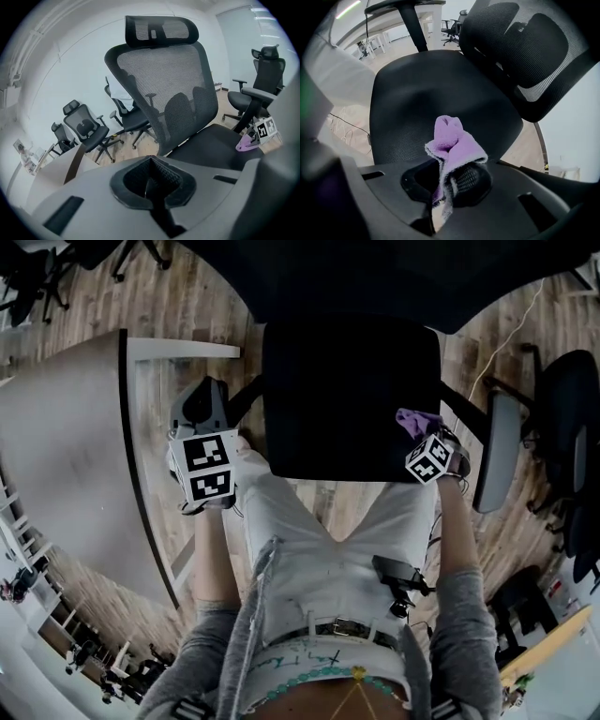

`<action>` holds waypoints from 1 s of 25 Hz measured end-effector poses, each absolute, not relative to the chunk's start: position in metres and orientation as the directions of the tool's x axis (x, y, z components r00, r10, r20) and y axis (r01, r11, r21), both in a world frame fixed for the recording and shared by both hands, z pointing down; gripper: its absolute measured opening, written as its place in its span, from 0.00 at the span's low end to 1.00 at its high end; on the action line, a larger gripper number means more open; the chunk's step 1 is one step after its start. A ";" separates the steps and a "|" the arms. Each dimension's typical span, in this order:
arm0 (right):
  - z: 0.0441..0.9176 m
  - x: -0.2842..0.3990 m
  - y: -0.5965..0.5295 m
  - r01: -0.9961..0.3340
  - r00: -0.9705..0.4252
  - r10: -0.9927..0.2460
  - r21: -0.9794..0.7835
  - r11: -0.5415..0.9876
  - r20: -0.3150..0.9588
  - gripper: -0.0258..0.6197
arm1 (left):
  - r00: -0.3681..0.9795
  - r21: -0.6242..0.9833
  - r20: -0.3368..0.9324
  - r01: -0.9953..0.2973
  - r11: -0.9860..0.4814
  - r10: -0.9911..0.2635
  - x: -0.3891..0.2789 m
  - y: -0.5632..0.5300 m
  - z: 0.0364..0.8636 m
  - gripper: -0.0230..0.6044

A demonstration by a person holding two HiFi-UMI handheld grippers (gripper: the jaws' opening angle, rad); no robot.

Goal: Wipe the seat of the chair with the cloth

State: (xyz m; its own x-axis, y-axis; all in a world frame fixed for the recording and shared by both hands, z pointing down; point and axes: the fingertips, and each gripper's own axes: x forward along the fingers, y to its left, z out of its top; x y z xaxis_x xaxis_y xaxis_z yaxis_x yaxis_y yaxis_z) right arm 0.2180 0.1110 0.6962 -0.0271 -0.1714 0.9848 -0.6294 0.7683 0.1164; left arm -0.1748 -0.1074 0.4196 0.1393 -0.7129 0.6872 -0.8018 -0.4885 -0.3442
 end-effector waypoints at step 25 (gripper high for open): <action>0.605 -0.024 0.076 -0.447 -0.522 -0.272 0.013 0.894 0.808 0.11 | 0.166 -0.321 0.686 -0.804 -0.500 -0.708 -0.177 -0.110 0.422 0.04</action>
